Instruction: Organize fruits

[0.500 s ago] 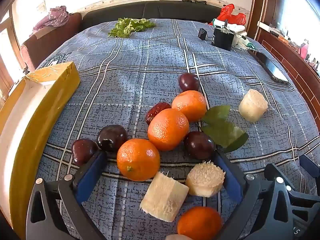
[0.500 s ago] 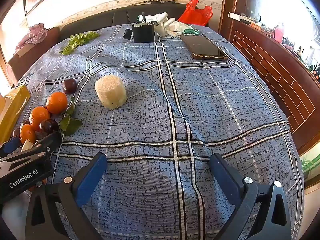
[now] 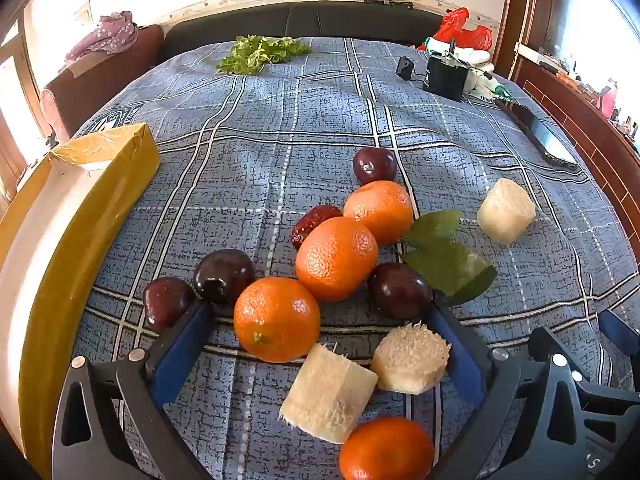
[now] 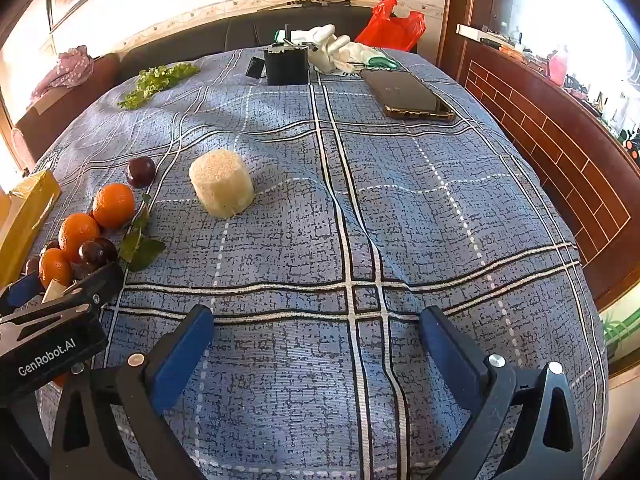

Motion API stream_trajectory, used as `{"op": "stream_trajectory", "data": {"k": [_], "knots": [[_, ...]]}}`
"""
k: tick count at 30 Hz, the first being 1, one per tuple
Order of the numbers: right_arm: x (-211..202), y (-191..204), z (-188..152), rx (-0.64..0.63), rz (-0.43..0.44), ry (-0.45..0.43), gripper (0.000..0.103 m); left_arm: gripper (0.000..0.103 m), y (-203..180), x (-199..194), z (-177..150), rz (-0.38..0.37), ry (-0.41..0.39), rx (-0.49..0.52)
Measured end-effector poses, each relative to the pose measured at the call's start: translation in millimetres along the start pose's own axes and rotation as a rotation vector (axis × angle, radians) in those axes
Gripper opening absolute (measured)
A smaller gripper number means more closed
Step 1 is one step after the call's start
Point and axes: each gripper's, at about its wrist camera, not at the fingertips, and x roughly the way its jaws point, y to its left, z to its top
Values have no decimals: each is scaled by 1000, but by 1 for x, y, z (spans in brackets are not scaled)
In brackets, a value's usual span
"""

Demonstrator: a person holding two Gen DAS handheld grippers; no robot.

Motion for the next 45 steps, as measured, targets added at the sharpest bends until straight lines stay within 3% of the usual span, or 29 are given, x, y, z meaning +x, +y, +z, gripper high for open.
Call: {"op": "stream_trajectory", "data": {"k": [21, 31, 33, 35, 37, 42, 43, 45], "knots": [[1, 0, 1, 0, 0, 2, 103, 103, 0, 0, 0, -4, 6, 1], [-1, -3, 2, -12, 20, 51, 103, 103, 6, -12, -12, -90, 133, 124], [-2, -3, 2, -15, 20, 63, 103, 100, 12, -21, -18, -147, 133, 118], [-1, -2, 1, -19, 19, 64, 103, 95, 30, -36, -24, -213, 104, 66], [0, -1, 0, -22, 18, 63, 103, 94, 52, -59, -29, -235, 25, 30], [0, 0, 0, -26, 16, 63, 103, 95, 103, -122, -33, -114, -237, 25], [-1, 0, 0, -31, 17, 65, 103, 95, 113, -132, -31, -88, -267, 33], [-8, 2, -1, -45, 20, 50, 90, 95, 128, -137, -22, -85, -269, 44]]}}
